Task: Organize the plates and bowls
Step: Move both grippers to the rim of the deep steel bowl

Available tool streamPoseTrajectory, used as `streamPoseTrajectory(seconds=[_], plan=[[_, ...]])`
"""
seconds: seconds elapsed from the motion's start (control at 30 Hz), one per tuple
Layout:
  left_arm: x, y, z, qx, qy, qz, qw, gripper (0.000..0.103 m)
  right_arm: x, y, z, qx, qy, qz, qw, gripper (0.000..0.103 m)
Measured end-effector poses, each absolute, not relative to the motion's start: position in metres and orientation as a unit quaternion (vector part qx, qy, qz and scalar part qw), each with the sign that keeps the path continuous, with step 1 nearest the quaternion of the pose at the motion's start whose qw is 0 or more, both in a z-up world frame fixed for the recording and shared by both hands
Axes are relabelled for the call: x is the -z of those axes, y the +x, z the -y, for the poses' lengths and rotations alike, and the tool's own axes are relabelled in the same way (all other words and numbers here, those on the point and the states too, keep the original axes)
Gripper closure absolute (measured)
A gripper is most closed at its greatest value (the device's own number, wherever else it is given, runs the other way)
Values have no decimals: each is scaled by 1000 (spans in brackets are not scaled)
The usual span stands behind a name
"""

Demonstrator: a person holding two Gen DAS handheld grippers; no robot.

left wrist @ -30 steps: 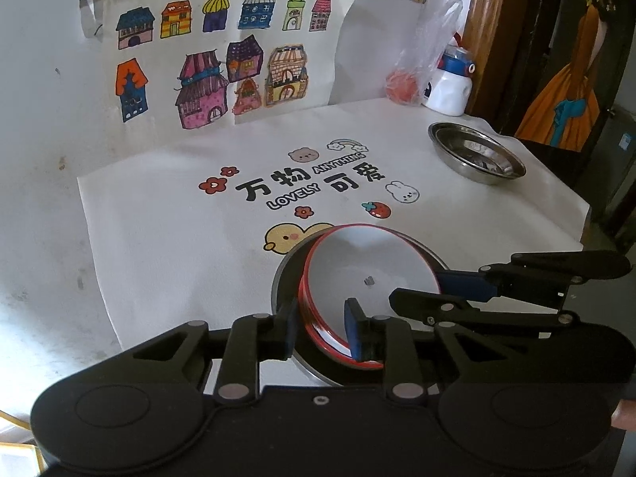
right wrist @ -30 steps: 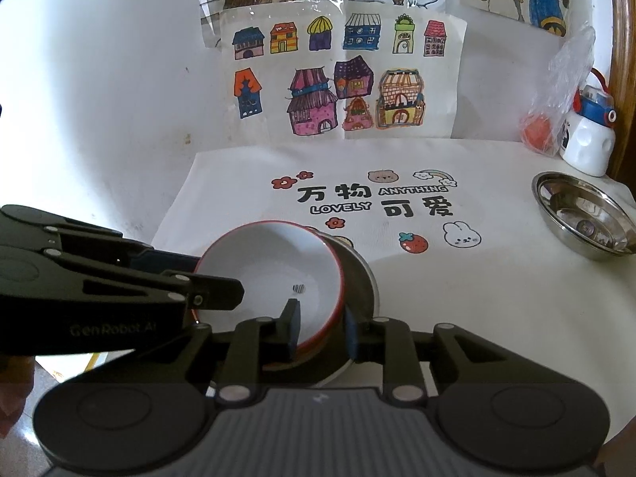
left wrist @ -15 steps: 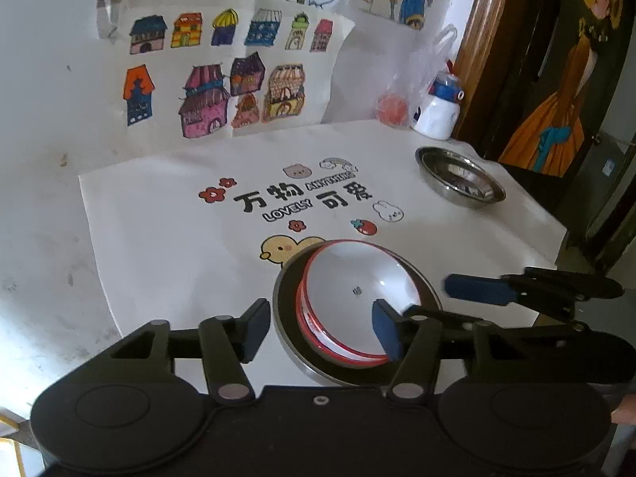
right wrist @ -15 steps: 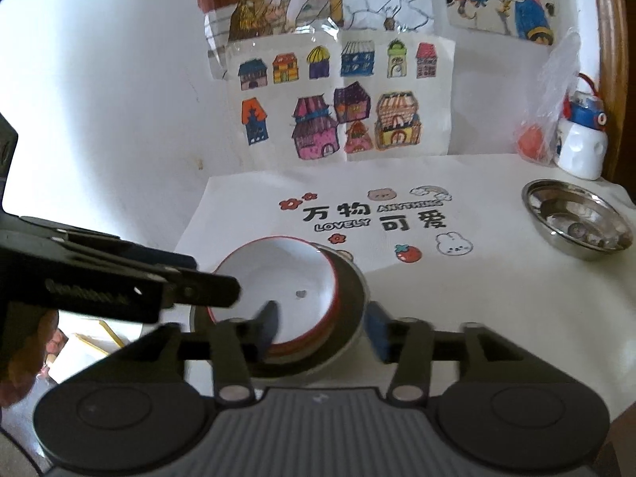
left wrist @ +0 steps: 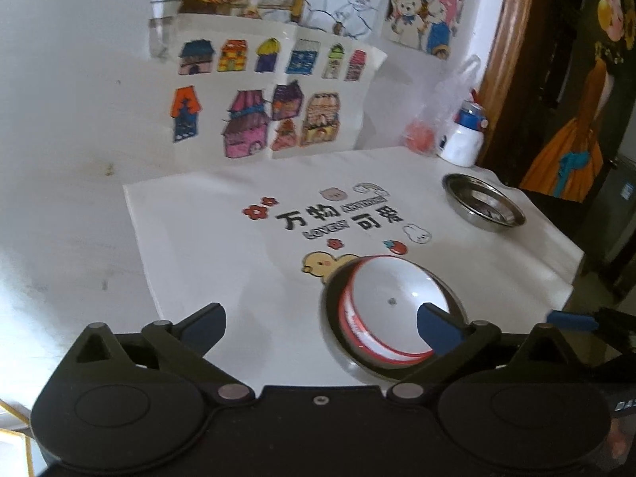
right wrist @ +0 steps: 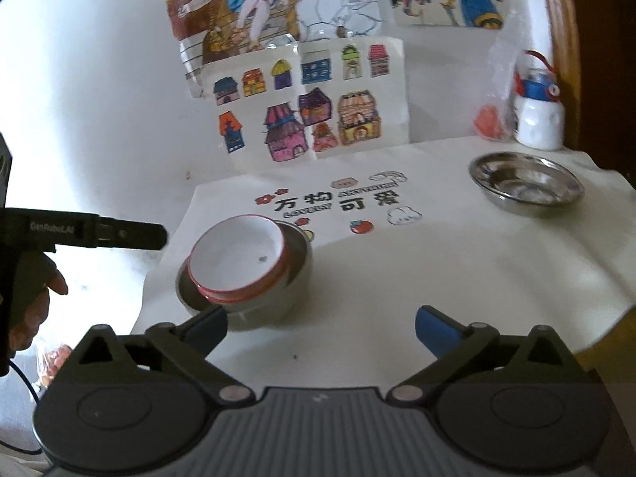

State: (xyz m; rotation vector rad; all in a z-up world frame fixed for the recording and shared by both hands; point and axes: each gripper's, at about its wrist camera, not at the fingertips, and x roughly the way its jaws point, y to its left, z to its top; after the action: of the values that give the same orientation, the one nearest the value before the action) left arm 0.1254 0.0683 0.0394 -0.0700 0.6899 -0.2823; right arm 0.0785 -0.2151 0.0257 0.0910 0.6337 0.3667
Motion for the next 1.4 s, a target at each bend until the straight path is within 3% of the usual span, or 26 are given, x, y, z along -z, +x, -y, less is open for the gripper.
streamPoseTrajectory(seconds=[0.23, 0.57, 0.97, 1.4], plan=[[-28, 112, -87, 86, -49, -331, 938, 1, -23, 74, 226, -171, 65, -291, 939, 0], [-3, 100, -121, 23, -96, -339, 936, 1, -21, 74, 215, -154, 10, -295, 943, 0], [1, 127, -121, 58, -127, -434, 890, 1, -24, 97, 199, -145, -69, -372, 914, 0], [-1, 162, -115, 90, -154, -502, 846, 1, -42, 128, 184, -166, -83, -392, 901, 0]])
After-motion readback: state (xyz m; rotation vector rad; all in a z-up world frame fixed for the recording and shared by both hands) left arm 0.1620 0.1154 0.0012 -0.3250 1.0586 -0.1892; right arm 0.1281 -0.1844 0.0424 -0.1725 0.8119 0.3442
